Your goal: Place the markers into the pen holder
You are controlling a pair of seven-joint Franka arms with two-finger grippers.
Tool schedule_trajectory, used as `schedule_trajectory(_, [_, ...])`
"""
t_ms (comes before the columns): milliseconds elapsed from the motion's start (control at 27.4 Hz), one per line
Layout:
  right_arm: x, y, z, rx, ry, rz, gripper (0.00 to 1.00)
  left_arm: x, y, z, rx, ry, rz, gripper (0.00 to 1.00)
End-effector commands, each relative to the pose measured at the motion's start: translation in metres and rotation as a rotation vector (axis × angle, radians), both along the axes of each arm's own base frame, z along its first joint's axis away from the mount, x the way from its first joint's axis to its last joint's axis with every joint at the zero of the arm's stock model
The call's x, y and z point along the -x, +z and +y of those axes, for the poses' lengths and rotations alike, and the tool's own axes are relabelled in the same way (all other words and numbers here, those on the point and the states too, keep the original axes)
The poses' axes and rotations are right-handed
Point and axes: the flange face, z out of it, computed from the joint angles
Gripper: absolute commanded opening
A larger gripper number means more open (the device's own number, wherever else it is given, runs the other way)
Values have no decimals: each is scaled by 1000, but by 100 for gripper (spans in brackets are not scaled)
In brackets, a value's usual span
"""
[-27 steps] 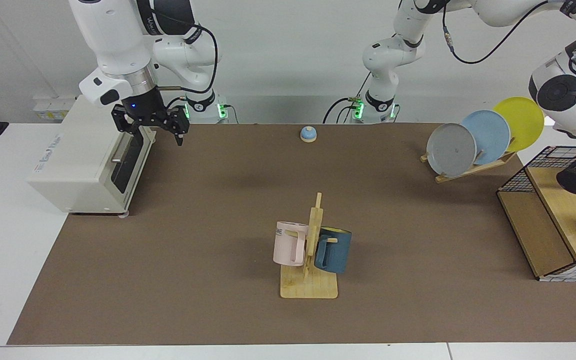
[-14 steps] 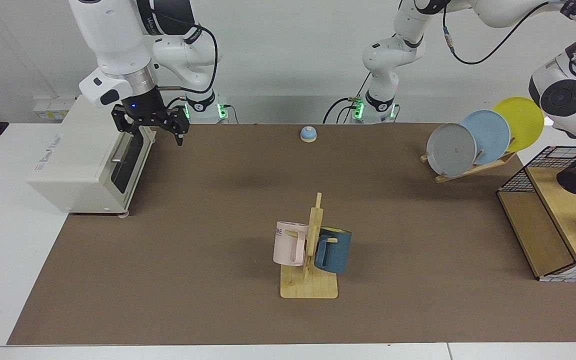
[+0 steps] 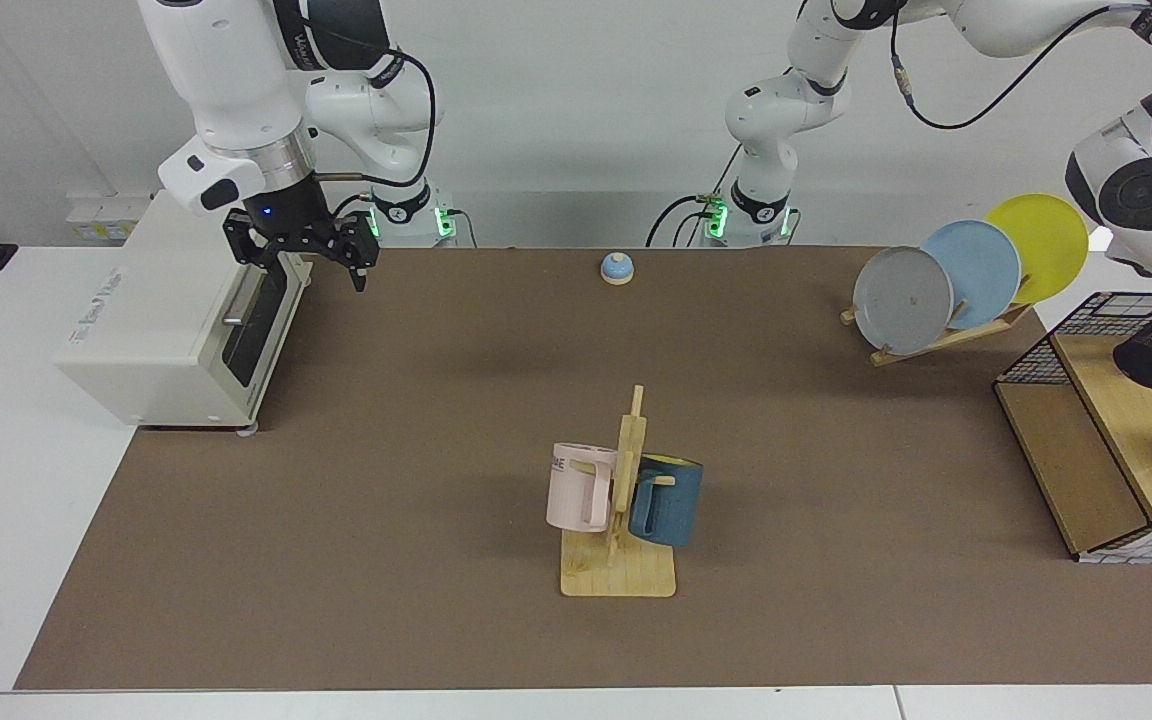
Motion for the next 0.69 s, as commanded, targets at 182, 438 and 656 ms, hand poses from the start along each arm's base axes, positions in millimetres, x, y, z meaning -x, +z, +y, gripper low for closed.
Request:
schedule_trajectory(182, [3, -1, -2, 0, 13, 4, 100, 7, 10, 5, 40, 12, -74, 100])
schedule_trajectory(438, [3, -1, -2, 0, 13, 4, 100, -1, 31, -10, 42, 0, -107, 100])
schedule_trajectory(656, [3, -1, -2, 0, 13, 4, 100, -5, 50, -27, 102, 71, -186, 100])
